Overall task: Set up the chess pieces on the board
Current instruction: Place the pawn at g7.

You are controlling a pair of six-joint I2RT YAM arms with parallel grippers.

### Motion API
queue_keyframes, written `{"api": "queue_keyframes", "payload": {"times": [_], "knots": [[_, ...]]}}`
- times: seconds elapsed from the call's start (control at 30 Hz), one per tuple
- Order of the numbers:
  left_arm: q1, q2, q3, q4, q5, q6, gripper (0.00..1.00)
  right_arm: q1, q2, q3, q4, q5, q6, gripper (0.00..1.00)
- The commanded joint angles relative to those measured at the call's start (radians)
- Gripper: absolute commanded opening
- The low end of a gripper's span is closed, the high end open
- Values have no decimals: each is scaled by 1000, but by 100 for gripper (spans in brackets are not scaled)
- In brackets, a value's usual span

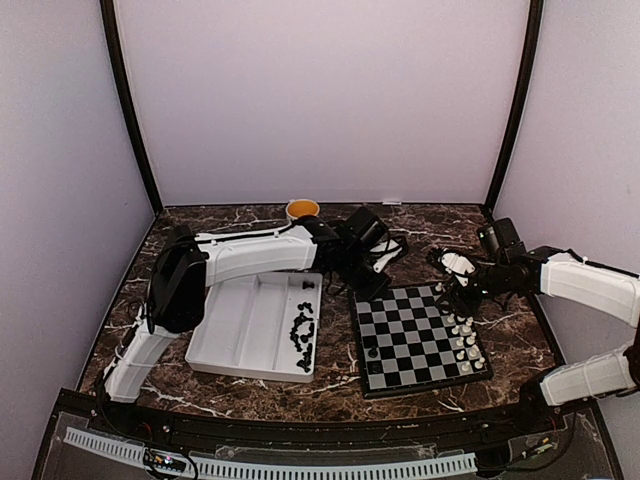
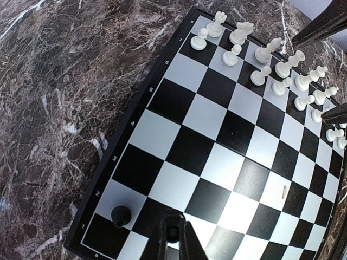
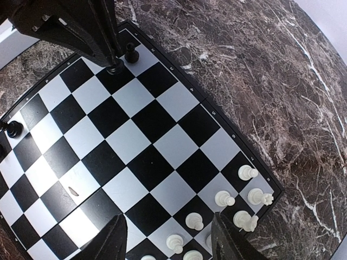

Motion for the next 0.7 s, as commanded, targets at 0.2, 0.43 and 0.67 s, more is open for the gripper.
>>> {"api": "queue_keyframes", "payload": {"times": [0.2,0.43,0.67], "knots": [[-3,43,59,-95,-14,-3,4,-5,-23,-2,30,11,4,55],[-2,47,53,-122,-24,6,4,-5,-13,1,27,10,4,55],[-3,58,52,-115,-15,3,6,-6,-8,1,26,12,4,55]]}}
